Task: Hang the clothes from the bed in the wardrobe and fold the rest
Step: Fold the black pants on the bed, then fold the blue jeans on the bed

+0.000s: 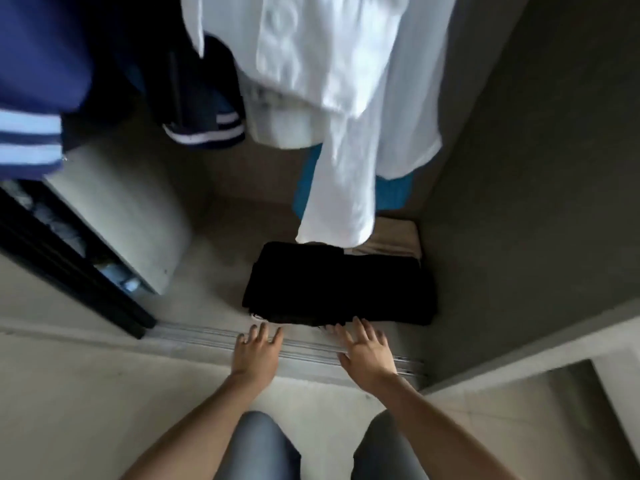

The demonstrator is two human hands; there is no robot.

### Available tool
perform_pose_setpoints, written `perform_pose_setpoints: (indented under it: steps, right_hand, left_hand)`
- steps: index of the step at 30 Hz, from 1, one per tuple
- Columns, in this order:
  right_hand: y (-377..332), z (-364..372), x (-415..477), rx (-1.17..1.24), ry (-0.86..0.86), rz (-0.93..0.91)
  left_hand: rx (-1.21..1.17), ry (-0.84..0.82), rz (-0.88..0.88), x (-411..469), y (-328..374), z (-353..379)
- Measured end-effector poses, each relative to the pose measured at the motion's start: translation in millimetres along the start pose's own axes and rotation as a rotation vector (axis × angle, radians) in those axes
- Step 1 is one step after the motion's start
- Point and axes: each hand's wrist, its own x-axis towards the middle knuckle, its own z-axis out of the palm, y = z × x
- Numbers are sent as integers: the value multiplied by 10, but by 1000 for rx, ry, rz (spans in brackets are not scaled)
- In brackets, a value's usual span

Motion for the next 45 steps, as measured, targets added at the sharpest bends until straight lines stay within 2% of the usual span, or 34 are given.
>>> perform_pose_setpoints:
  steps: [5,13,20,27,32,35,40,45]
  right_hand:
    - [53,-1001,-957,-7,1,82]
    - [14,-2386,-2677,86,64,253]
    - [256,-2906,-4139,93,134,462]
    - [791,-2754,-5693,149,276,692]
    - [1348,-2340,-7398,121,338,937]
    - [1560,-2048,-8324,106,331,1092]
    - [1644,-1669,-9462,154,350,1332]
    - [1800,-1408,-10182,211,345,1554]
  left_hand:
    - [-19,36,150,-751,173,-1191]
    - [-51,-47,457,-1841,299,-2763]
    - [-19,22,644,-2572,1018,-3834]
    - [-70,69,875,-3440,2356,-4109]
    - [-117,162,1120,-4469,3993,-4281]
    - [-223,128,1280,-5312,4805,-4172]
    - [-134,112,1493,-6345,5677,-3870]
    - [-76,100,1633,-6688,6375,-3820]
